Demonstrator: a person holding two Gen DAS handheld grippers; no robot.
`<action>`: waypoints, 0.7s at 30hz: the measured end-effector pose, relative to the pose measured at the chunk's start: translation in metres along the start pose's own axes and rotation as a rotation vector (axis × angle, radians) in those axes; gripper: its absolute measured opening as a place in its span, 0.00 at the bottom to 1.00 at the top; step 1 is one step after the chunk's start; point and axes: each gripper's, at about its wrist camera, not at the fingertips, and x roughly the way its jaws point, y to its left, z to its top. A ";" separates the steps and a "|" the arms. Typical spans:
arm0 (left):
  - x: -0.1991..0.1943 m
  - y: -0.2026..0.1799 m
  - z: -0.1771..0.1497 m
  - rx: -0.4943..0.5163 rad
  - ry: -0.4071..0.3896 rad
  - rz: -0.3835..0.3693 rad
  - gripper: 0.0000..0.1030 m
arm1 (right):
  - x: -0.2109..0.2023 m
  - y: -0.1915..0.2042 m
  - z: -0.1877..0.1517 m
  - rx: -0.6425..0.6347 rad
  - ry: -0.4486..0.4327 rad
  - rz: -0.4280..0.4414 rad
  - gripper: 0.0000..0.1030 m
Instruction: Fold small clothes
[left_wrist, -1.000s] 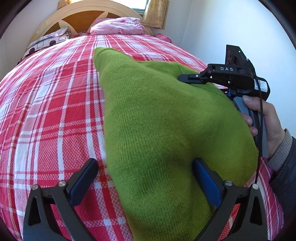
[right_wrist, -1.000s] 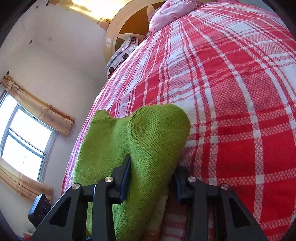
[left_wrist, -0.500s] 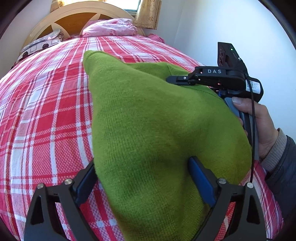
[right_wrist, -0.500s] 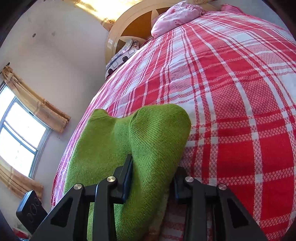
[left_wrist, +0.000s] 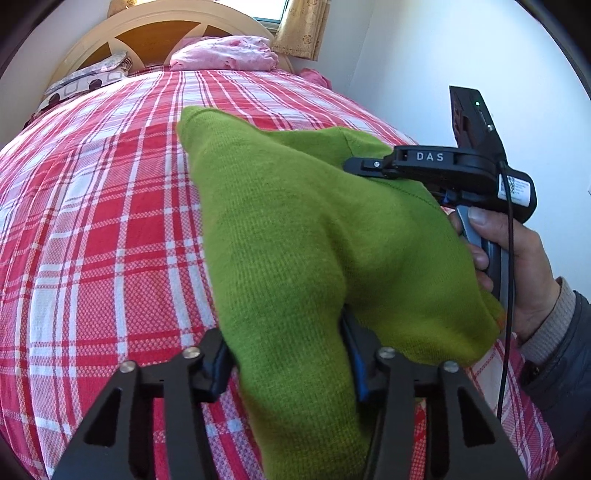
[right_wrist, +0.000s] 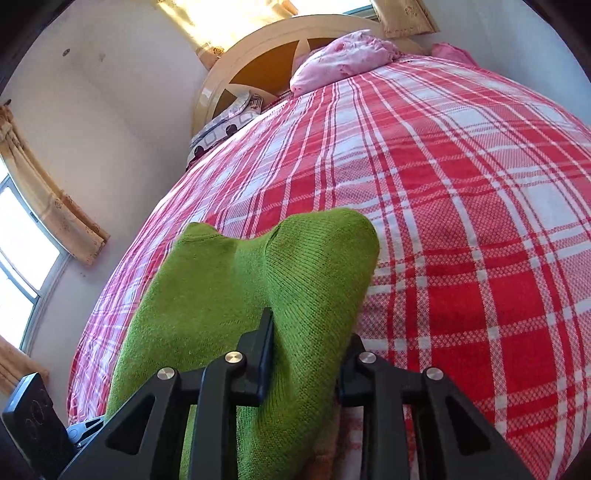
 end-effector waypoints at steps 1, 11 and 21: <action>-0.003 0.000 0.000 0.000 -0.003 0.002 0.43 | -0.003 0.002 0.000 0.001 -0.006 0.002 0.25; -0.033 0.000 -0.003 -0.001 -0.026 0.001 0.32 | -0.033 0.037 -0.009 -0.017 -0.041 0.038 0.25; -0.072 0.010 -0.024 -0.016 -0.053 0.006 0.32 | -0.043 0.077 -0.030 -0.038 -0.035 0.109 0.25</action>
